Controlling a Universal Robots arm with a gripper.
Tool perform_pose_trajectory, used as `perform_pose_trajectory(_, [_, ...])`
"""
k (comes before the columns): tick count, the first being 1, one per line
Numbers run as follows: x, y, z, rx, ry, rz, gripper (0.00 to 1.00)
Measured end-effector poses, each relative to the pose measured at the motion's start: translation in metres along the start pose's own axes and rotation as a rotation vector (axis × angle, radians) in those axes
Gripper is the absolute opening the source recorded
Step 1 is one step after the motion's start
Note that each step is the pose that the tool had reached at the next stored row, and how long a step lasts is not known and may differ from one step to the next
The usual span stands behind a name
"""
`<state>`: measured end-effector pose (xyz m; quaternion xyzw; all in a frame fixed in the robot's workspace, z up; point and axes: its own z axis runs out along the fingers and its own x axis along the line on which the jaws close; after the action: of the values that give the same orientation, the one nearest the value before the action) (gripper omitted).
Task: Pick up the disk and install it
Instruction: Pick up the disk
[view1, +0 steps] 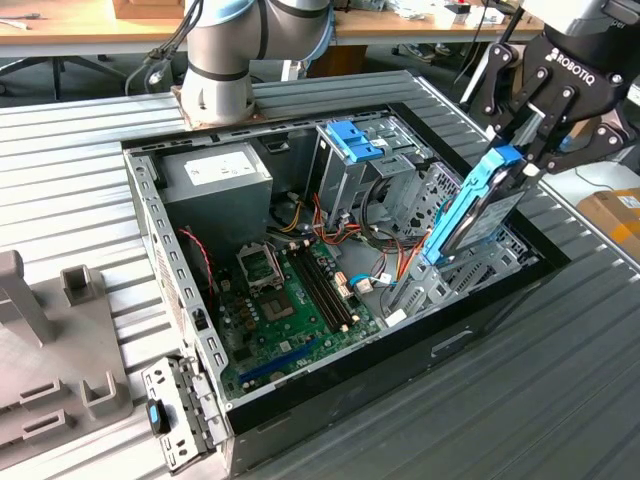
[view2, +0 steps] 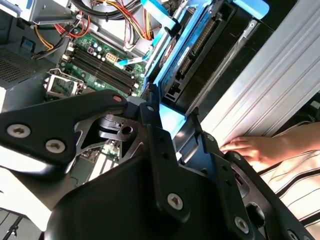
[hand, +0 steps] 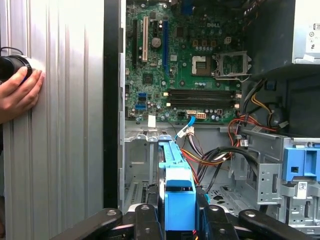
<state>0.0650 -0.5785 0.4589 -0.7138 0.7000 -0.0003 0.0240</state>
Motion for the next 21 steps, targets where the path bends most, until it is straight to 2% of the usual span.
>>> perform_pose_trajectory(4, [0.0001, 0.0001, 0.0012, 0.0000, 0.0001, 0.000, 0.36])
perform_pose_trajectory(8, [0.0003, 0.0003, 0.0062, 0.0001, 0.0003, 0.000, 0.36])
perform_pose_trajectory(11, [0.0002, 0.0002, 0.0063, 0.0002, 0.0000, 0.000, 0.36])
perform_pose_trajectory(15, [0.0001, 0.0000, 0.0025, 0.0002, 0.0014, 0.000, 0.36])
perform_pose_trajectory(16, [0.0001, 0.0000, 0.0025, 0.0000, 0.0073, 0.000, 0.36])
perform_pose_trajectory(17, [0.0001, 0.0000, 0.0025, -0.0002, 0.0163, -0.001, 0.36])
perform_pose_trajectory(18, [0.0001, 0.0000, 0.0025, -0.0006, 0.0285, -0.001, 0.36])
perform_pose_trajectory(19, [0.0001, 0.0000, 0.0025, -0.0009, 0.0343, -0.001, 0.36])
perform_pose_trajectory(21, [0.0002, 0.0000, 0.0030, -0.0011, 0.0387, -0.001, 0.36])
